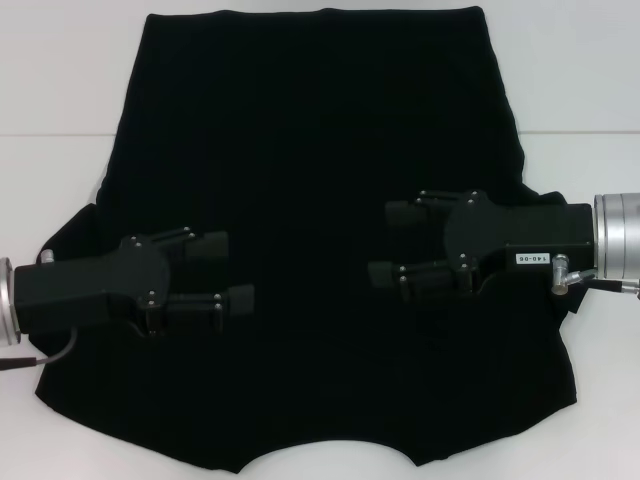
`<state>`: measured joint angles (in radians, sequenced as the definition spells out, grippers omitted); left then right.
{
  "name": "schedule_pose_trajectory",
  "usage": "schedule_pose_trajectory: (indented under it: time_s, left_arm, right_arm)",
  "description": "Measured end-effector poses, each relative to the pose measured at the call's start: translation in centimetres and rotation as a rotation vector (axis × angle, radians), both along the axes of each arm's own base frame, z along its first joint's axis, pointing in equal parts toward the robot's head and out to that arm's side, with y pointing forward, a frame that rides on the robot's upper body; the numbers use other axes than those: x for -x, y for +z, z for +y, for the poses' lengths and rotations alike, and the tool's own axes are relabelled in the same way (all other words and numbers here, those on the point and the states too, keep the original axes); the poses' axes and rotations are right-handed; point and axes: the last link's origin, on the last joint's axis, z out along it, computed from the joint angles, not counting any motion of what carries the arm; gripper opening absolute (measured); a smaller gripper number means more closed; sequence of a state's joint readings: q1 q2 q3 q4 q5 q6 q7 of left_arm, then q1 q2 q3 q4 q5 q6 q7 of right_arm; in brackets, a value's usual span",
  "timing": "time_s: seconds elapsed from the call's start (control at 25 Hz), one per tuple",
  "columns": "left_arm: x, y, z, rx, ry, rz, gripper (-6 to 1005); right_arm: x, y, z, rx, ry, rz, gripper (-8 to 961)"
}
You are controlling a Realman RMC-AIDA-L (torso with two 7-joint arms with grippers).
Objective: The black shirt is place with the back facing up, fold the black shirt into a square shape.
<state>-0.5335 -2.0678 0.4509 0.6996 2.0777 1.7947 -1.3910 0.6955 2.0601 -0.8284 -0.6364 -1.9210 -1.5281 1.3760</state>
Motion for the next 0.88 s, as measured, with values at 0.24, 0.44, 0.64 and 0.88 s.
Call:
schedule_pose_trajectory:
  time_s: [0.24,0.44,0.64,0.88]
  left_arm:
    - [0.0,0.0,0.1,-0.002,0.001,-0.001,914]
    - [-0.1,-0.1,0.1,-0.003,0.005,-0.004,912]
    - [0.0,0.1,0.3,0.007,0.043,-0.014,910]
    - [1.1,1.5,1.0,-0.035,0.171,-0.038,907]
  right_arm:
    - [0.0,-0.1,0.0,0.0,-0.001,0.0,916]
    - [0.0,0.0,0.0,-0.002,-0.003,0.0,916]
    - [0.1,-0.1,0.1,-0.007,-0.007,0.01,917]
    - [0.5,-0.4,0.1,-0.004,-0.007,0.018,916]
